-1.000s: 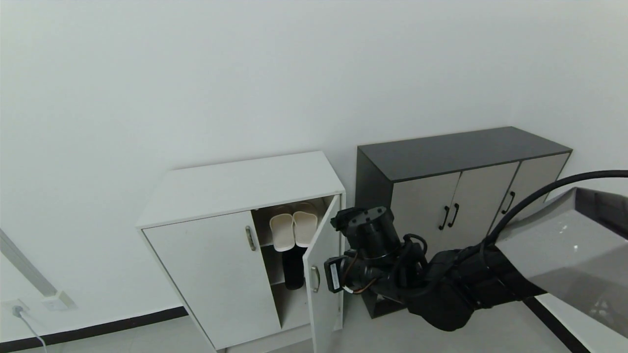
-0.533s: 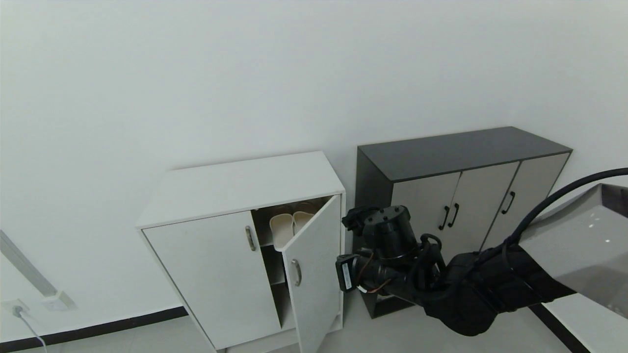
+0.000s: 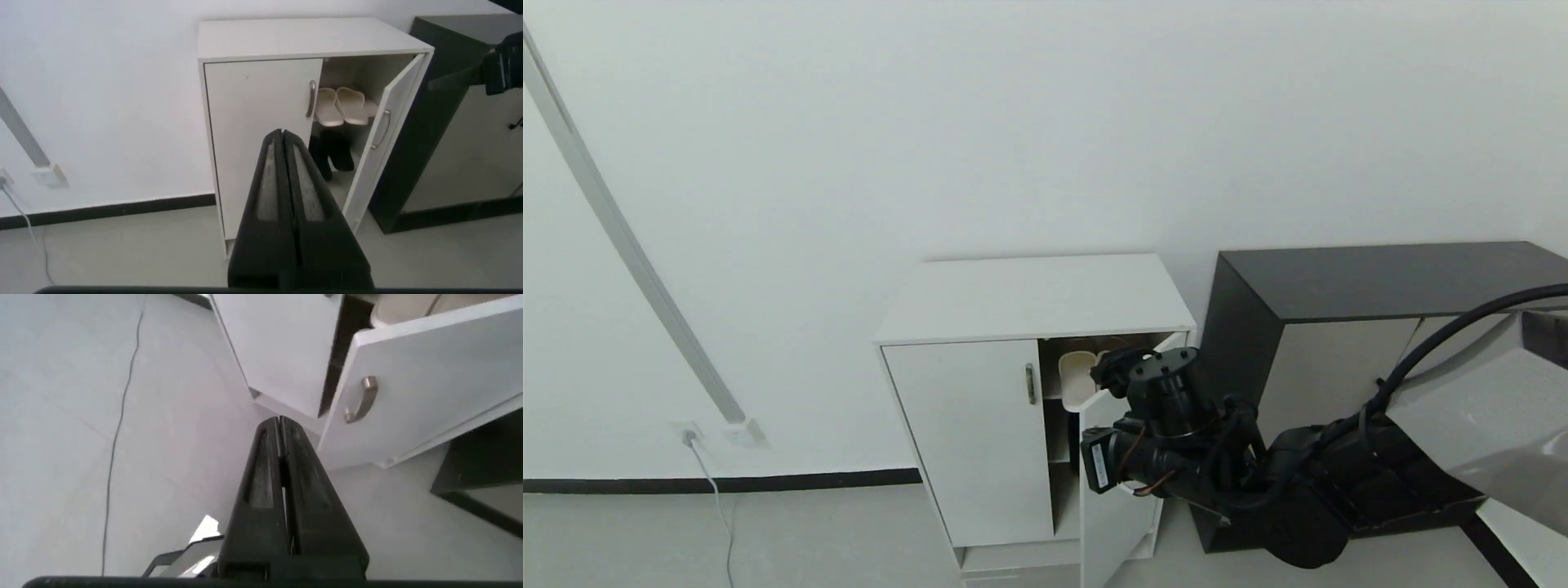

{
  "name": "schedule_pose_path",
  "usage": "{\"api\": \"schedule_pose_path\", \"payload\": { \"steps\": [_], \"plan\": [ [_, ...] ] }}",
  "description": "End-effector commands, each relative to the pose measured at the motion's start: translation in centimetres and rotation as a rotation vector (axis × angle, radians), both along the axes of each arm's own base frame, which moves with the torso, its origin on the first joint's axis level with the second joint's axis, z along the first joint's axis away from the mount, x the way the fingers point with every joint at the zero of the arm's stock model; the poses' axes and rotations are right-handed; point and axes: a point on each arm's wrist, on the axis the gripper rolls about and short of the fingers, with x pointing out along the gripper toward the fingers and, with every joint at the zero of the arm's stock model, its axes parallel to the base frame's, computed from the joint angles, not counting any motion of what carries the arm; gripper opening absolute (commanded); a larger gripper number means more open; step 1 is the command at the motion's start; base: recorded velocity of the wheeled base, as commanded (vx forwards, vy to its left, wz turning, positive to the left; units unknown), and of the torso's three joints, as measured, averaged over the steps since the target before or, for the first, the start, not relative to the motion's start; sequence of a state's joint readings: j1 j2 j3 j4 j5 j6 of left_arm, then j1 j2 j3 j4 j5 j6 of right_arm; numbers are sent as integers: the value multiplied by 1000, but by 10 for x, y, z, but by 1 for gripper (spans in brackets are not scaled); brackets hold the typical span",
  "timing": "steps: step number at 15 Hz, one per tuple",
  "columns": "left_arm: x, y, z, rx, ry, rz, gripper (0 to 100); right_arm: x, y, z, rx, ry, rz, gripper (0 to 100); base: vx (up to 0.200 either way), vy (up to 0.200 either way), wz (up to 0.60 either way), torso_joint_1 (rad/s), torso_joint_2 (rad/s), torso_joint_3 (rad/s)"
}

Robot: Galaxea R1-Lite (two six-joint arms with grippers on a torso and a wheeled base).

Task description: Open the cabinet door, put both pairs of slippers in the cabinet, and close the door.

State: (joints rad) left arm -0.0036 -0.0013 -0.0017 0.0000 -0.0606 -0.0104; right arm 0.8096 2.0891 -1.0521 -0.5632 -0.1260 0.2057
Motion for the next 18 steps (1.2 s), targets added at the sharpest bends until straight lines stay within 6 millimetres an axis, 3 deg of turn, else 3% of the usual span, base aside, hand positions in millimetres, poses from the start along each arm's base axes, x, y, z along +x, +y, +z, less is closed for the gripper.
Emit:
{"api": "schedule_pose_path", "payload": {
  "steps": [1,4,6,9,15,18],
  "plan": [
    [0,0,0,0,0,1,0,2,-5,-3,-11,-3,-7,0,0,0,0,0,0,0],
    [0,0,0,0,0,3,0,5,-19,-10,-44,-10,-23,0,0,0,0,0,0,0],
    [0,0,0,-2,0,3,0,-4,-36,-26,-131,4,-8,0,200,0,0,0,5,2],
    [0,0,0,0,0,1,0,-12,-43,-38,-144,19,-6,0,200,0,0,-7,-2,6],
    [0,0,0,-2,0,3,0,-10,-41,-56,-154,40,9,0,33,0,0,1,1,0],
    [0,0,0,-2,0,3,0,12,-28,-65,-139,25,-9,0,0,0,0,0,0,0]
  ]
}}
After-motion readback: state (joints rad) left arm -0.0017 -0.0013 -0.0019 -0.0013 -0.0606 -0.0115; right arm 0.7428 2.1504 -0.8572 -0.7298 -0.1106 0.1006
